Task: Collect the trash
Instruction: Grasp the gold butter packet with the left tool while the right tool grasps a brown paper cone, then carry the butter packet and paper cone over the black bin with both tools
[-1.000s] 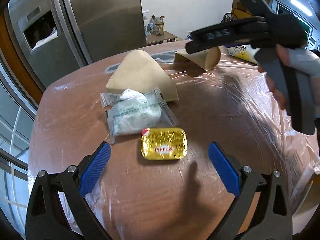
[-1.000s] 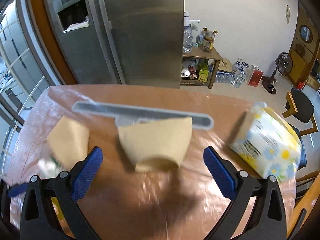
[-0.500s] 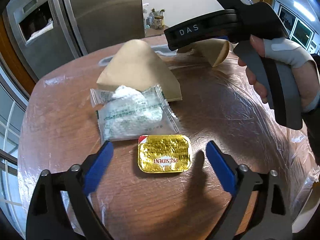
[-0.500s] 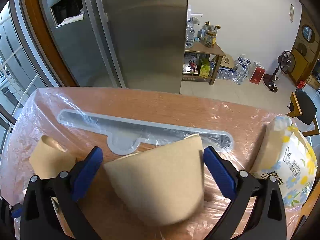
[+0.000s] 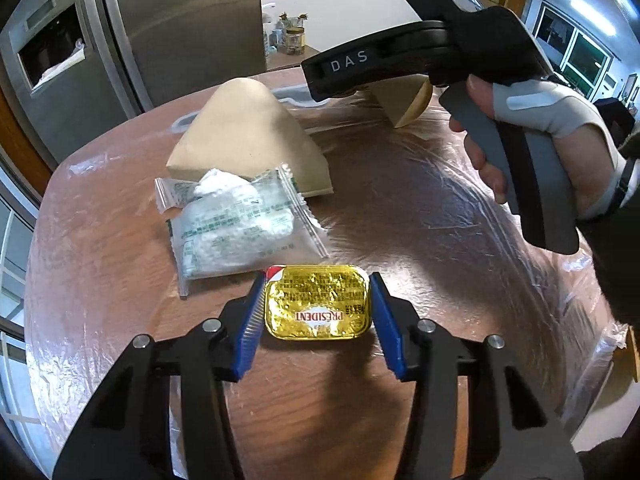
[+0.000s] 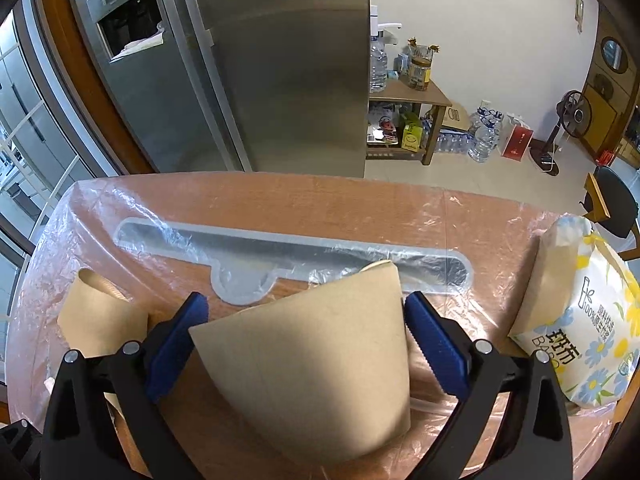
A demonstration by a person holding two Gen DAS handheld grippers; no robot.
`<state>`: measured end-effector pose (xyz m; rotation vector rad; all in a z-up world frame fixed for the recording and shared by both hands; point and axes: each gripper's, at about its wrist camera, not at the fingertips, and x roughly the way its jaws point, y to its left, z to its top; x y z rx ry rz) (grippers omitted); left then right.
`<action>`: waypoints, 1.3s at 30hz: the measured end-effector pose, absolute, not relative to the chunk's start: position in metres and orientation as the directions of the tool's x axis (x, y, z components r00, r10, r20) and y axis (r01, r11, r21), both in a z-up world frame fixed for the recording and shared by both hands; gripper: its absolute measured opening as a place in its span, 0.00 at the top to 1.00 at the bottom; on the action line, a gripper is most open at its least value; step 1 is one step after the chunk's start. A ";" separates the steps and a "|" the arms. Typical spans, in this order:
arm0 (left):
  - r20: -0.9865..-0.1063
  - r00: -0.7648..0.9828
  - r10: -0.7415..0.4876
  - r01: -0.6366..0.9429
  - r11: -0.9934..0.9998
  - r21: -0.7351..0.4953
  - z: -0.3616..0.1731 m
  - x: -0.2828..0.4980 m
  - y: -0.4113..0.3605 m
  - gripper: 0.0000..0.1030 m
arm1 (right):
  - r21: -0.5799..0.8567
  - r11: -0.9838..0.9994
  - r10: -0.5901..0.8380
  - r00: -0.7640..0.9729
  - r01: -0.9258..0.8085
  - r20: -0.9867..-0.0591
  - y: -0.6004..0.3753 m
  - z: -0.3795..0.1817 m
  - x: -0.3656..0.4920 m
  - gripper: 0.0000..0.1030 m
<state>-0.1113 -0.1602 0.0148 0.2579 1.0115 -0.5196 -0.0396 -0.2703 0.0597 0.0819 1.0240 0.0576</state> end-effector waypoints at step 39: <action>-0.801 0.480 -0.358 0.529 0.846 -0.061 0.055 -0.176 -0.140 0.51 | 0.208 0.976 0.204 0.596 -0.062 -0.777 -0.286 0.123 -0.241 0.07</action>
